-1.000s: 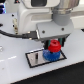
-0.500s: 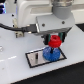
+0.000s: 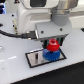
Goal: Insert the blue gear onto the right peg, followed by the red gear
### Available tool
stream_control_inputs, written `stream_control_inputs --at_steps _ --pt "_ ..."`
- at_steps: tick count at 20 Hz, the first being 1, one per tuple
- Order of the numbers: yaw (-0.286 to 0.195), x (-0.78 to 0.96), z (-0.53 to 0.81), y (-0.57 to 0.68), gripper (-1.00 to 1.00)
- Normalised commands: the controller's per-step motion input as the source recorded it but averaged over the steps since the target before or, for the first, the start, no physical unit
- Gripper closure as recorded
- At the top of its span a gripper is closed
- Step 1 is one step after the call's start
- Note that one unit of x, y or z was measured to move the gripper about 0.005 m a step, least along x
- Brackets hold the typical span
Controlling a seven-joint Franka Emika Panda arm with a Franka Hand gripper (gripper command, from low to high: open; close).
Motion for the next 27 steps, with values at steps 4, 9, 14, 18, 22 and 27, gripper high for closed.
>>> stream_control_inputs --at_steps 4,9,14,18,22,27 --pt "0.0 0.19 -0.24 -0.09 1.0" --pt "0.0 0.16 0.12 -0.05 1.0" --pt "0.0 0.05 -0.09 -0.01 1.0" --pt "0.0 0.0 0.12 0.03 -1.0" --pt "0.0 0.02 0.53 0.06 -1.0" --pt "0.0 0.0 0.72 0.04 -1.0"
